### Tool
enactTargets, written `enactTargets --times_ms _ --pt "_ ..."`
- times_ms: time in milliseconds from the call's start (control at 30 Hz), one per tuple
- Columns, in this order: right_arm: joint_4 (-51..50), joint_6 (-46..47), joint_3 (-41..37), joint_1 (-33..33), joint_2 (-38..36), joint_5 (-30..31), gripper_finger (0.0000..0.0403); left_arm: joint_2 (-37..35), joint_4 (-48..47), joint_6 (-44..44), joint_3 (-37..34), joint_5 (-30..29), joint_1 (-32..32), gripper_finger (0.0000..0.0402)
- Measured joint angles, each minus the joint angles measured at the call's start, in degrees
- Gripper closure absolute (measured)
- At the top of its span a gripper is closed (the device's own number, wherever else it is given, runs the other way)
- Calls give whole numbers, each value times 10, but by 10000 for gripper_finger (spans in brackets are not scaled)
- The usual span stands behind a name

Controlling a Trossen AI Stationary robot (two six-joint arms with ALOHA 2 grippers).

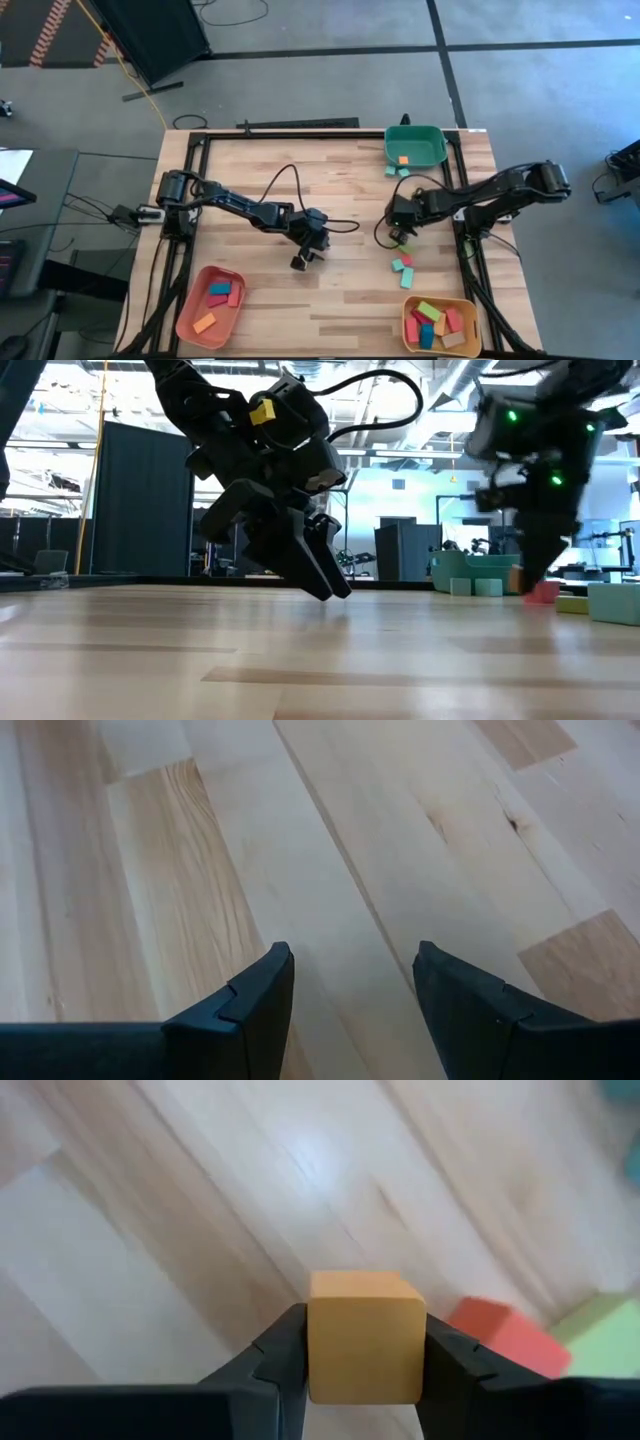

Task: Sort blocks by size
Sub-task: Put the small yellow square block into the blue bin

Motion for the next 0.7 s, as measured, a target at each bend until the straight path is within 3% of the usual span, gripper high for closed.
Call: enactTargets --times_ms 333,700 --pt "-27 -50 85 -37 -14 118 241 0 1 -1 0 0 0 204" --pt "-11 -139 121 -285 -14 131 241 0 1 -1 0 0 0 204"
